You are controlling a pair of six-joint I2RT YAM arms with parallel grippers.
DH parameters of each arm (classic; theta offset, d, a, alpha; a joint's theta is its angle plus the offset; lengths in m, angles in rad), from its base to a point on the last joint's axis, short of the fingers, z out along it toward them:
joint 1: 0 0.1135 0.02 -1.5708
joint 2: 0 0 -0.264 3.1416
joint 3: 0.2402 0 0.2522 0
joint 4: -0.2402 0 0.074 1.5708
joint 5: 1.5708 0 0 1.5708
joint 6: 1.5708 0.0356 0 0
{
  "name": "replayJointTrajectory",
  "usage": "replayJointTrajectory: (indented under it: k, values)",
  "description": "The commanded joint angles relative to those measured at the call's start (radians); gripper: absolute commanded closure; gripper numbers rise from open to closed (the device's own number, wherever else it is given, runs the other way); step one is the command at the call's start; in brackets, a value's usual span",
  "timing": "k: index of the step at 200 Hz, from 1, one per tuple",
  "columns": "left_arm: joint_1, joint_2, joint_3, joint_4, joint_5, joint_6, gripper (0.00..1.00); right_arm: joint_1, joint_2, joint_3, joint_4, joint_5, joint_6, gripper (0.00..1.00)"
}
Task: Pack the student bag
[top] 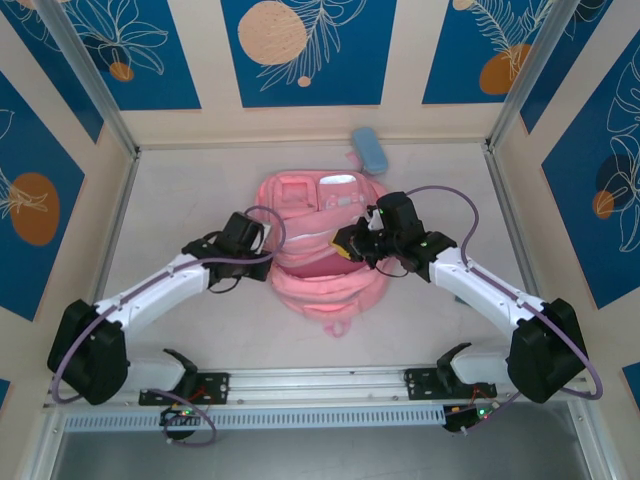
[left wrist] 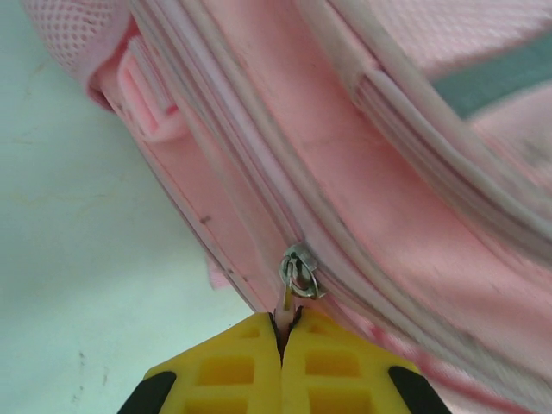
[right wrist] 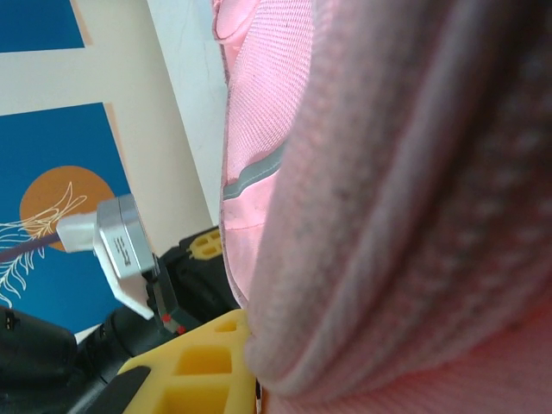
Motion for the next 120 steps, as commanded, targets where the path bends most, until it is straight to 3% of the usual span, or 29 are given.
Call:
replayJointTrajectory:
  k: [1,50,120]
  values:
    - [0.046,0.046,0.039,-0.001,-0.124,0.025,1.00,-0.018,-0.050,0.032,-0.042,-0.024,-0.041,1.00]
    - [0.144,0.098,0.056,0.030,-0.148,0.022,1.00,-0.024,-0.036,0.029,-0.031,-0.064,-0.060,1.00]
    - [0.297,-0.107,-0.080,-0.082,-0.277,-0.135,1.00,0.044,0.146,0.129,0.024,-0.182,-0.113,1.00]
